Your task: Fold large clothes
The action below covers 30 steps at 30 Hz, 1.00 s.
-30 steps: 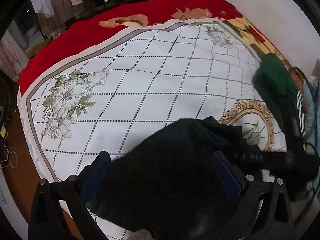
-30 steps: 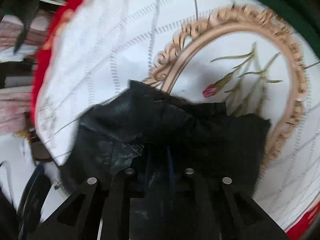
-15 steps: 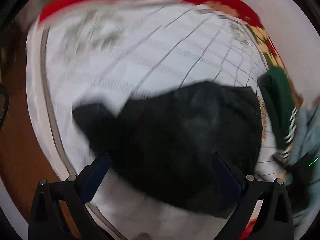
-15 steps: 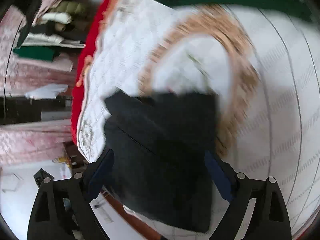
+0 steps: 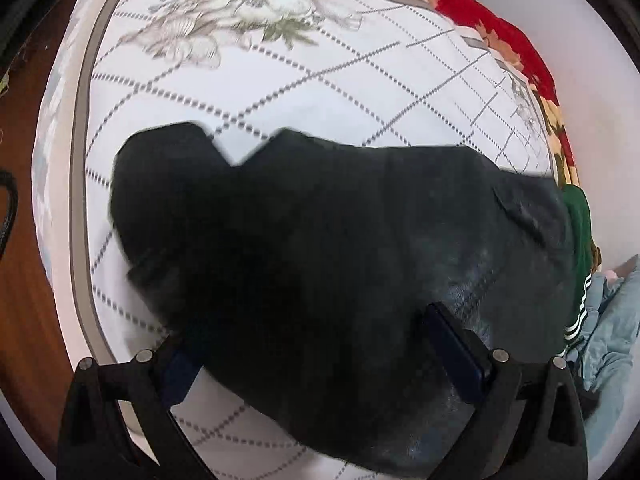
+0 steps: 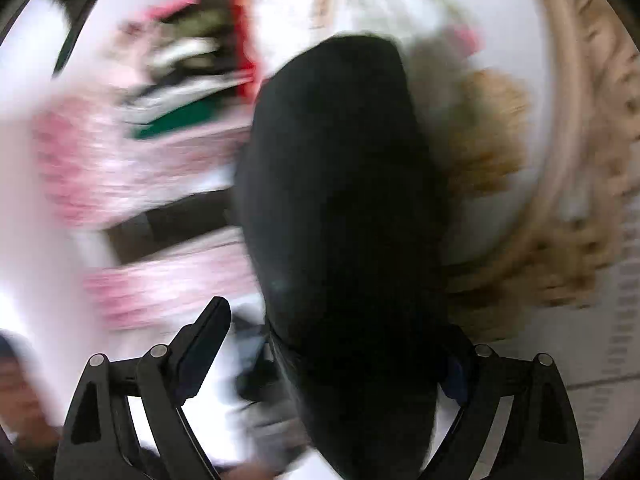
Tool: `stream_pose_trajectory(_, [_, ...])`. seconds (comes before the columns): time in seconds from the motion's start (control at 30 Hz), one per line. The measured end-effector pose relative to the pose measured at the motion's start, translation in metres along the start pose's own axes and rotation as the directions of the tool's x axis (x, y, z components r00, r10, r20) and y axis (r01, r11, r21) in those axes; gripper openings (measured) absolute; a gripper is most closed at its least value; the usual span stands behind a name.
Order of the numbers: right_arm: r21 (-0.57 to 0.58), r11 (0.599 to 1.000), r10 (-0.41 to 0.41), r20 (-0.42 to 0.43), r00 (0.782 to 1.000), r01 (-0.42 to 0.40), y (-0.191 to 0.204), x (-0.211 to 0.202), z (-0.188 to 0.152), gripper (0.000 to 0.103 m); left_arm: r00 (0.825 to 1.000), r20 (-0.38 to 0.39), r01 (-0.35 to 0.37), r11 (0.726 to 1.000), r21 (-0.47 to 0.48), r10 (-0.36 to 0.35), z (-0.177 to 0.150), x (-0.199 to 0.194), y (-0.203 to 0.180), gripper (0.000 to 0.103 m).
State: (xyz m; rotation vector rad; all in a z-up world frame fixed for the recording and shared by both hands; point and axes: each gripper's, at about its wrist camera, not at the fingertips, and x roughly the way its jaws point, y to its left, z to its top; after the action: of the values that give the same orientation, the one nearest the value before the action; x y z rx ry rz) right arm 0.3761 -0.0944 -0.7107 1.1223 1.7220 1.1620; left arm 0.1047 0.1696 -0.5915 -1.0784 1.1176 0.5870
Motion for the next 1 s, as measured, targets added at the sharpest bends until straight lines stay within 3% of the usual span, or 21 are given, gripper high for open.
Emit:
stream_pose_trajectory(0.03, [-0.007, 0.997, 0.071, -0.017, 0.997, -0.071, 0.000, -0.001, 0.000, 0.093, 1.000, 0.005, 0.004, 1.000, 0.004, -0.004, 0.001, 0.001, 0.002, 0.102])
stream_pose_trajectory(0.07, [-0.009, 0.996, 0.084, -0.017, 0.996, -0.084, -0.002, -0.001, 0.001, 0.093, 1.000, 0.011, 0.010, 1.000, 0.008, -0.010, 0.002, 0.001, 0.003, 0.102])
stream_pose_trajectory(0.13, [0.001, 0.998, -0.065, -0.010, 0.998, 0.065, -0.012, 0.008, 0.006, 0.092, 1.000, 0.004, 0.008, 1.000, 0.018, -0.008, 0.003, 0.005, 0.005, 0.102])
stream_pose_trajectory(0.17, [-0.015, 0.985, -0.174, -0.039, 0.984, 0.173, -0.015, 0.021, 0.008, 0.093, 1.000, 0.004, 0.005, 1.000, 0.026, -0.005, 0.002, 0.007, 0.003, 0.102])
stream_pose_trajectory(0.23, [-0.071, 0.956, -0.290, -0.071, 0.954, 0.285, -0.007, 0.044, 0.008, 0.102, 1.000, 0.006, -0.006, 0.999, 0.050, 0.006, 0.002, 0.008, 0.000, 0.102])
stream_pose_trajectory(0.27, [-0.088, 0.953, -0.296, -0.071, 0.952, 0.290, -0.002, 0.047, 0.006, 0.101, 1.000, 0.008, -0.007, 0.998, 0.056, 0.006, 0.002, 0.008, -0.001, 0.102])
stream_pose_trajectory(0.33, [-0.101, 0.940, -0.331, -0.058, 0.942, 0.325, 0.002, 0.054, 0.003, 0.084, 1.000, 0.015, -0.002, 0.998, 0.058, 0.001, 0.004, 0.006, 0.000, 0.102])
stream_pose_trajectory(0.37, [-0.085, 0.941, -0.331, -0.044, 0.943, 0.327, 0.002, 0.051, 0.000, 0.071, 1.000, 0.016, 0.005, 0.999, 0.053, -0.006, 0.005, 0.005, 0.001, 0.102])
stream_pose_trajectory(0.5, [-0.062, 0.958, -0.280, 0.015, 0.960, 0.280, 0.009, 0.041, -0.017, 0.058, 0.999, 0.022, 0.048, 0.999, 0.010, -0.049, 0.013, -0.002, 0.006, 0.100])
stream_pose_trajectory(0.73, [-0.074, 0.975, -0.206, 0.057, 0.977, 0.210, 0.026, 0.031, -0.040, 0.053, 0.991, 0.062, 0.117, 0.992, 0.045, -0.120, 0.029, -0.017, -0.009, 0.096])
stream_pose_trajectory(0.9, [-0.116, 0.971, -0.200, 0.097, 0.975, 0.210, 0.047, 0.022, -0.049, 0.052, 0.986, 0.067, 0.148, 0.985, 0.088, -0.154, 0.041, -0.022, -0.029, 0.066])
stream_pose_trajectory(1.0, [-0.131, 0.968, -0.194, 0.140, 0.971, 0.213, 0.070, 0.011, -0.047, 0.052, 0.981, 0.062, 0.175, 0.977, 0.119, -0.183, 0.050, -0.026, -0.053, 0.062])
